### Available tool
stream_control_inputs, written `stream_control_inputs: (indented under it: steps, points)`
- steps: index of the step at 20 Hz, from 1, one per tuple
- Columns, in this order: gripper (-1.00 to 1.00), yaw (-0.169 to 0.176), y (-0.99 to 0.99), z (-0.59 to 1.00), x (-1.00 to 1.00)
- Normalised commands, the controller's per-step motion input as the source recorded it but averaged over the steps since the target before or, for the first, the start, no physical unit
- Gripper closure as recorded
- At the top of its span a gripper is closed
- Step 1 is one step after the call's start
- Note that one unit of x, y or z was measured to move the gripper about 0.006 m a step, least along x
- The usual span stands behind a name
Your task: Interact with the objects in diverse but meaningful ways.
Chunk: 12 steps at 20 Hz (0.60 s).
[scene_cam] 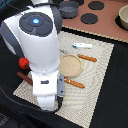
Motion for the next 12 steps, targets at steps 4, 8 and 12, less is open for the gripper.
stream_control_inputs:
  steps: [4,8,12]
  points:
    - [1.00,0.000,-0.10,0.00,0.28]
    - [1.00,0.000,-0.14,0.00,0.25]
    - [1.00,0.000,-0.14,0.04,0.24]
